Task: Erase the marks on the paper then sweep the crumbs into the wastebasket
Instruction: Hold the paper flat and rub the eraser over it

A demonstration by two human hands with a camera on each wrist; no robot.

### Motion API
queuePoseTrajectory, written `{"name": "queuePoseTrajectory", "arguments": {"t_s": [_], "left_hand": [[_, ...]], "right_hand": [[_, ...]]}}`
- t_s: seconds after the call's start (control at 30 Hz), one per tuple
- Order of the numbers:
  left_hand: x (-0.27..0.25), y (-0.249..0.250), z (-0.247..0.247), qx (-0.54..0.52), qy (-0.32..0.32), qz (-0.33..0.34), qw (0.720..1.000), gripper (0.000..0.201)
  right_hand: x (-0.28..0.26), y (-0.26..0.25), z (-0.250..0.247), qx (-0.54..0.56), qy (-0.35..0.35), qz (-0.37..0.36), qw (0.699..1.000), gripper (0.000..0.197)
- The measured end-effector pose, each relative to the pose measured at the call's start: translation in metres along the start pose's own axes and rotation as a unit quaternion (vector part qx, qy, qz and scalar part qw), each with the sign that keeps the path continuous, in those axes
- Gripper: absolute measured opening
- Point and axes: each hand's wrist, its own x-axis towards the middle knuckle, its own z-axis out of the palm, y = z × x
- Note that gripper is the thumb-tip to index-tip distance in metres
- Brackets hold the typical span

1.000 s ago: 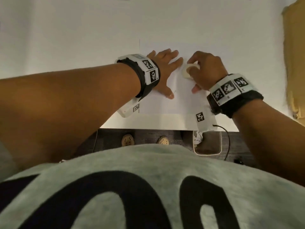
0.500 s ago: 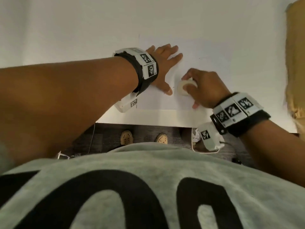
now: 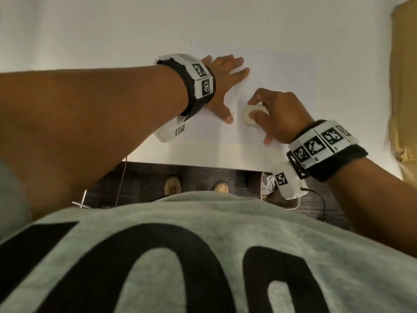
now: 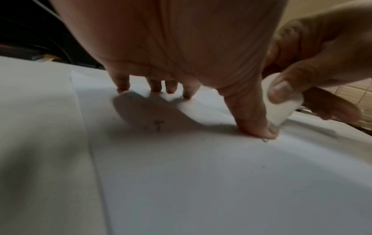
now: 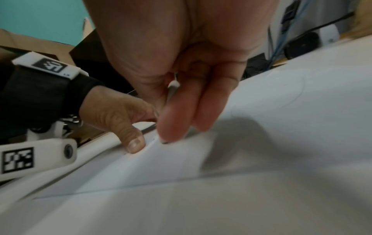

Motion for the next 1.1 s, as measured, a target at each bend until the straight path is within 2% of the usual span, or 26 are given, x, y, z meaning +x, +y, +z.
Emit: {"name": "queuePoseTrajectory", "arguments": {"t_s": [0.13, 0.23, 0.4, 0.53, 0.7, 0.83, 1.0, 1.1], "left_hand": [[-0.01, 0.009, -0.006, 0.022, 0.045, -0.011, 0.999, 0.108], [-0.019, 0.02, 0.003, -0.013, 0.057, -0.023, 0.998, 0.095], [-0.021, 0.025, 0.025, -0.063, 0.048, -0.035, 0.996, 0.112], [-0.018, 0.021, 0.024, -0.059, 0.037, -0.037, 0.997, 0.118], [-0.016, 0.019, 0.023, -0.045, 0.034, -0.04, 0.998, 0.121], [-0.016, 0.02, 0.024, -0.059, 0.036, -0.04, 0.997, 0.12], [-0.017, 0.02, 0.022, -0.047, 0.031, -0.047, 0.997, 0.121], [-0.018, 0.022, 0.02, -0.057, 0.027, -0.048, 0.997, 0.12]], "right_hand": [[-0.004, 0.006, 0.004, 0.015, -0.003, 0.008, 1.0, 0.016], [-0.004, 0.007, 0.004, 0.007, -0.017, -0.007, 1.0, 0.016], [0.007, 0.0, -0.001, -0.032, -0.039, -0.043, 0.998, 0.012], [0.024, -0.006, -0.01, -0.039, 0.01, -0.045, 0.998, 0.01], [-0.002, 0.001, -0.001, -0.037, -0.068, -0.062, 0.995, 0.013], [0.022, -0.007, -0.009, -0.042, -0.004, -0.071, 0.997, 0.014], [-0.002, 0.004, -0.003, -0.038, -0.072, -0.07, 0.994, 0.012], [0.021, -0.006, -0.013, -0.043, -0.018, -0.067, 0.997, 0.013]]}}
